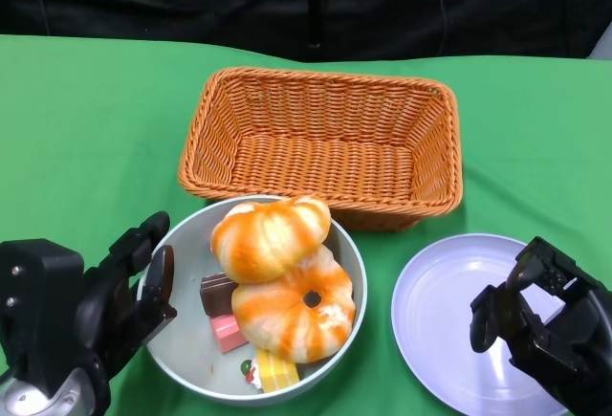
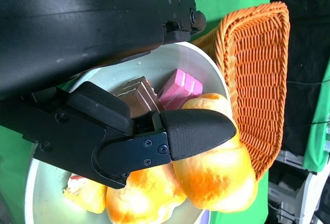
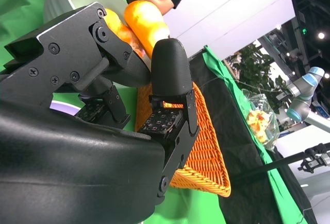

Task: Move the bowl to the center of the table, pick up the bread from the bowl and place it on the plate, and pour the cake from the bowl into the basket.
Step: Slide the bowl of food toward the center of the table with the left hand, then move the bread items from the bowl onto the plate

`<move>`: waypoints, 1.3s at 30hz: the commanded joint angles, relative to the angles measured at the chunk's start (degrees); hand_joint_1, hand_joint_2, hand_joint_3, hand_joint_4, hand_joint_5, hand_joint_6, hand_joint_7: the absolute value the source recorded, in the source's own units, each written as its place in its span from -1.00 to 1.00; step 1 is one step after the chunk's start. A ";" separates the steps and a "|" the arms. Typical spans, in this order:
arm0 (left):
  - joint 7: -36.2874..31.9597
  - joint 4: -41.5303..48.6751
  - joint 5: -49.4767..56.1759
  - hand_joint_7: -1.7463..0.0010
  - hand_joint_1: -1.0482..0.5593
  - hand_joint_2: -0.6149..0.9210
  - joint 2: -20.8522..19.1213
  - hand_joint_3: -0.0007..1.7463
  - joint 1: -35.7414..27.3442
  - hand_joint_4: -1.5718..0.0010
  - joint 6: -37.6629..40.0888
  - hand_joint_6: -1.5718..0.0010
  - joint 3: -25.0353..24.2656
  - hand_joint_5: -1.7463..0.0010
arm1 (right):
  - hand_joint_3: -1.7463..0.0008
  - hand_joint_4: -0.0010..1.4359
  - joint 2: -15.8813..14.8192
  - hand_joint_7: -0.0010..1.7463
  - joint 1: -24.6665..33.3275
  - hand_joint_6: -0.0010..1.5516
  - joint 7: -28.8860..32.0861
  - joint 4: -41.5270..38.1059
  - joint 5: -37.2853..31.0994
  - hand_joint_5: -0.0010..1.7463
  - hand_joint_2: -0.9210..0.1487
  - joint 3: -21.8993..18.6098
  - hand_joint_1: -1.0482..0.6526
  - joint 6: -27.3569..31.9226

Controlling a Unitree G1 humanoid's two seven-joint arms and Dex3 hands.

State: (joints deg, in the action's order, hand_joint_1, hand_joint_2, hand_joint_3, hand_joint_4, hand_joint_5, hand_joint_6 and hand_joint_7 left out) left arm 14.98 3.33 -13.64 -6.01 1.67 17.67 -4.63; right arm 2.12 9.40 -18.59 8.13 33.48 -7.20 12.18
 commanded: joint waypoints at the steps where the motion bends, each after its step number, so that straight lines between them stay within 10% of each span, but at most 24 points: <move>1: 0.39 -1.07 -0.26 1.00 -0.95 1.00 0.04 -0.05 0.31 1.00 0.27 1.00 0.50 1.00 | -0.45 0.27 -0.28 0.79 0.15 0.05 -0.27 0.16 0.47 1.00 -0.24 -0.74 0.14 -0.16; 15: -0.04 -1.69 -2.00 0.98 -0.88 1.00 1.57 -0.09 -0.12 1.00 0.56 0.95 -0.37 1.00 | -0.43 0.26 0.07 0.75 0.87 0.06 0.08 0.57 -2.75 0.99 -0.26 -0.12 0.17 -3.89; 20: -3.39 -2.19 -1.57 0.96 -0.68 1.00 2.38 -0.31 0.11 0.85 1.47 0.81 -1.77 0.94 | -0.08 0.21 0.61 0.29 1.42 0.08 0.68 -0.52 -8.01 0.56 -0.43 1.07 0.06 -10.19; 25: -7.74 -3.42 1.36 0.93 -0.48 1.00 2.20 -0.48 -0.26 0.65 1.48 0.66 -1.72 0.87 | 0.50 0.24 0.53 -0.89 1.24 0.25 1.22 -0.88 -12.04 -0.54 -0.74 2.31 -0.07 -13.55; 31: -11.29 -5.77 4.90 0.89 -0.29 1.00 2.89 -0.52 -1.93 0.42 -0.11 0.49 -1.35 0.79 | 0.61 0.02 -0.20 -1.00 1.50 -0.07 0.86 -0.55 -15.16 -0.97 -0.78 4.13 -0.08 -16.28; 39: -20.07 -7.11 9.70 0.83 -0.04 1.00 6.77 -0.60 -3.55 0.11 -7.27 0.16 -2.50 0.70 | 0.70 -0.26 -1.35 -1.00 0.55 -0.25 1.78 -2.28 -23.89 -1.00 -0.78 7.20 -0.24 -24.01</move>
State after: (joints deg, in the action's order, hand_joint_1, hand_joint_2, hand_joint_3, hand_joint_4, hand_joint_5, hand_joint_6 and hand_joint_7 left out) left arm -4.04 -2.90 -4.71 0.86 -1.34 11.69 -6.72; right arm 1.74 10.41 -17.25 6.25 10.41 -0.03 -10.56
